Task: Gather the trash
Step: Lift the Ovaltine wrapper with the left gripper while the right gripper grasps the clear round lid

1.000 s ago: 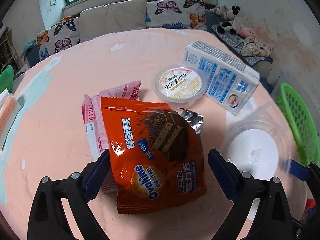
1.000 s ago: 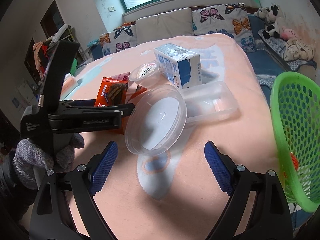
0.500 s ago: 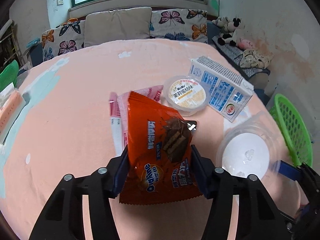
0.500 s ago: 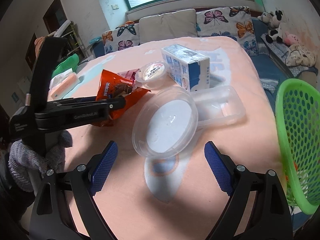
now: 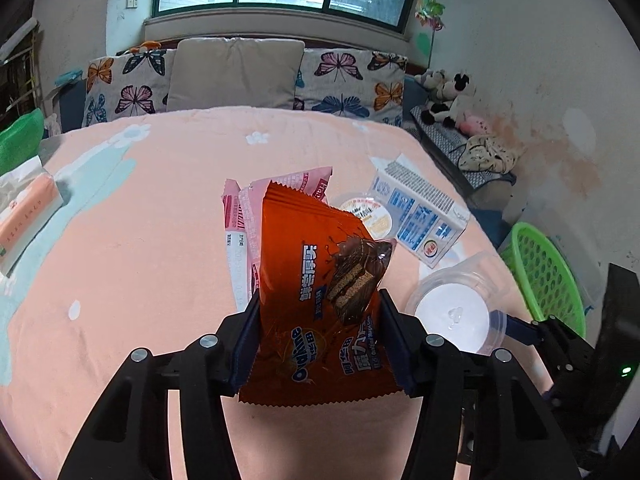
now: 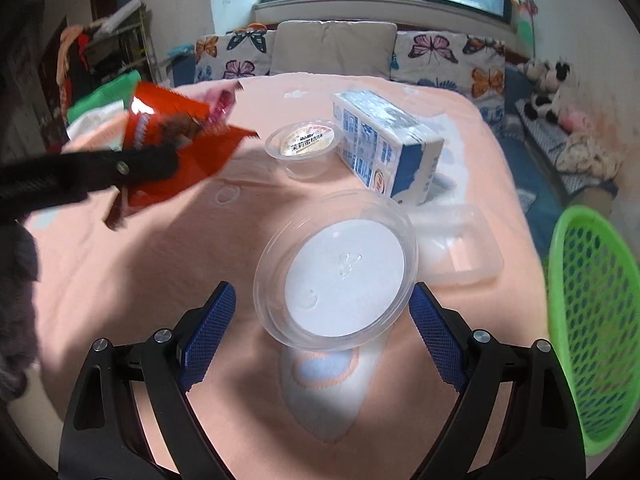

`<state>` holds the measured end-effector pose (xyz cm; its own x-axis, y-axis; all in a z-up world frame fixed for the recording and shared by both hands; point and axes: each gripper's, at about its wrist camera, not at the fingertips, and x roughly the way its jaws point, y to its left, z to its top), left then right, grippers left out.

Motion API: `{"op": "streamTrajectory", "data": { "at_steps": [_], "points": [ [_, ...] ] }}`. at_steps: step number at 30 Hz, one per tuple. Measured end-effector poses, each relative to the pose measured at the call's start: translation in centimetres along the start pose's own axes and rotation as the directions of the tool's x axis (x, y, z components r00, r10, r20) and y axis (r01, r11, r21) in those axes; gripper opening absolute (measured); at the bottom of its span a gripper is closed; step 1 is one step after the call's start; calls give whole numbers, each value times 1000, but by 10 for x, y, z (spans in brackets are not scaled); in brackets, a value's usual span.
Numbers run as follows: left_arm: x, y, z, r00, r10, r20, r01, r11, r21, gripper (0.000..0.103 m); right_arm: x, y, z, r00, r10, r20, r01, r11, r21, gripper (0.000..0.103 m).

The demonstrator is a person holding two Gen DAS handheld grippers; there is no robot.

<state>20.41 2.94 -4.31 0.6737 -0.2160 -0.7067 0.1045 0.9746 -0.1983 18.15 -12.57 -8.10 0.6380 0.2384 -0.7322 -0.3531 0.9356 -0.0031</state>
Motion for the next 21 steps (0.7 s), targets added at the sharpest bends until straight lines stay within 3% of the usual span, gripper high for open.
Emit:
{"op": "streamTrajectory", "data": {
  "at_steps": [10,15,21],
  "points": [
    [-17,19,0,999,-44,20,45,999,-24,53,21,21,0,983,-181,20,182,970,-161,88],
    [-22,25,-4,997,-80,23,80,996,-28,53,19,16,-1,987,-159,30,162,976,-146,87],
    [-11,31,-15,989,-139,-52,138,990,-22,53,-2,9,-2,996,-78,50,81,995,-66,87]
  ]
}}
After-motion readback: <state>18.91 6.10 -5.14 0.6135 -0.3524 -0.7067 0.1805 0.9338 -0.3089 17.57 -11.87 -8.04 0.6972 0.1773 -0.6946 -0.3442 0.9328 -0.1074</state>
